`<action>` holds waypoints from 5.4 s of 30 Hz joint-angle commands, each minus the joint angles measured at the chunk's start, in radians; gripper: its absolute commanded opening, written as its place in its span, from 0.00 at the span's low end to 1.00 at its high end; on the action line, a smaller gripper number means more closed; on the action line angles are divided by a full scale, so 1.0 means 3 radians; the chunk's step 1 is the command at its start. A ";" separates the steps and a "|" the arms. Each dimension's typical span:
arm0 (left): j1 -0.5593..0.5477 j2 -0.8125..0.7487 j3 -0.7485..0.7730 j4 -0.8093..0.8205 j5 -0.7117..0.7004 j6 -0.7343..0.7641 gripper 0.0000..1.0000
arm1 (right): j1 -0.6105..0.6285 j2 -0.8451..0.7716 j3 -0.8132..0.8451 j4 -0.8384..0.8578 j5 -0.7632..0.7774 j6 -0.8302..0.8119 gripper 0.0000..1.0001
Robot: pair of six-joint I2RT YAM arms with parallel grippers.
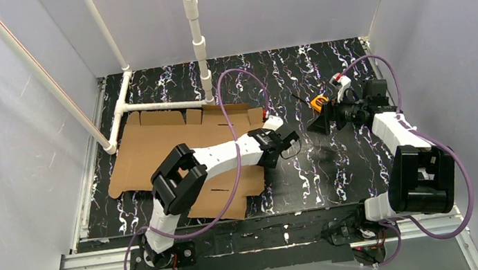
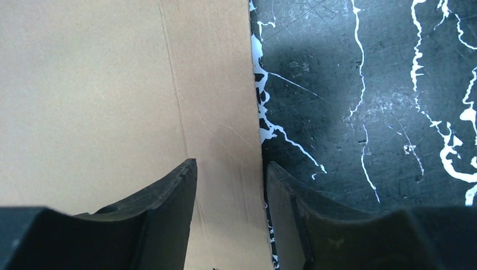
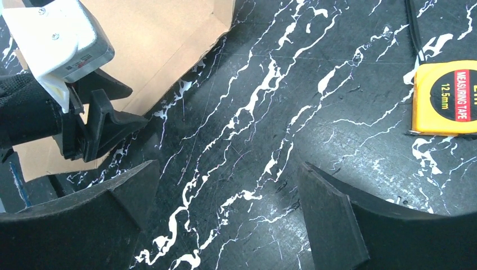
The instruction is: Fold the paper box
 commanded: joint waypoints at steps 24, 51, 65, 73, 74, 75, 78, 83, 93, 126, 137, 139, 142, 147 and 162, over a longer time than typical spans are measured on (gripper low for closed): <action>-0.0283 -0.0342 0.0340 0.0218 -0.0053 -0.0517 0.00 | 0.0538 0.0202 -0.0221 0.0860 -0.0112 0.0790 1.00; -0.0242 -0.0078 0.0540 0.0605 0.0637 -0.0564 0.31 | 0.0933 0.0808 -0.0036 0.0802 0.1193 0.1323 0.55; 0.1053 -0.1892 -0.1429 0.1466 0.2901 0.0536 0.98 | 0.0933 0.0724 0.0076 0.0754 0.0996 0.1173 0.02; 0.1638 -0.1818 -0.1051 0.1015 0.3247 0.1305 0.98 | 0.0928 0.0677 0.0038 0.0800 0.0804 0.0996 0.01; 0.1672 -0.1767 -0.0966 0.0981 0.3246 0.1437 0.98 | 0.0924 0.0686 0.0047 0.0773 0.0779 0.0923 0.01; 0.1696 -0.1703 -0.0848 0.0962 0.3235 0.1606 0.98 | 0.0923 0.0689 0.0054 0.0756 0.0755 0.0890 0.01; 0.1704 -0.1612 -0.0668 0.0967 0.3163 0.2155 0.98 | 0.0923 0.0698 0.0050 0.0756 0.0728 0.0882 0.01; 0.1760 -0.1422 -0.0470 0.0927 0.3017 0.2620 0.98 | 0.0919 0.0735 0.0062 0.0757 0.0764 0.0882 0.05; 0.1863 -0.0835 0.0020 0.0564 0.3157 0.2787 0.98 | 0.0917 0.0862 0.0121 0.0697 0.0815 0.0882 0.22; 0.1736 -0.0211 -0.0108 0.1682 0.2968 0.3114 0.83 | 0.0790 0.1231 0.0361 0.0472 0.0859 0.0820 0.16; 0.1515 0.0030 0.0054 0.1753 0.2316 0.3426 0.68 | 0.0785 0.1286 0.0371 0.0471 0.0806 0.0851 0.15; 0.1472 0.0046 0.0031 0.1806 0.2146 0.3486 0.64 | 0.0785 0.1288 0.0367 0.0476 0.0797 0.0851 0.15; 0.1416 0.0058 -0.0027 0.1933 0.1838 0.3577 0.55 | 0.0785 0.1292 0.0367 0.0477 0.0781 0.0851 0.15; 0.1371 0.0012 -0.0088 0.2001 0.1613 0.3629 0.22 | 0.0785 0.1292 0.0365 0.0486 0.0770 0.0851 0.15; 0.1370 -0.0547 -0.0454 0.2170 0.1529 0.3459 0.00 | 0.0723 0.1282 0.0351 0.0502 0.0647 0.0851 0.15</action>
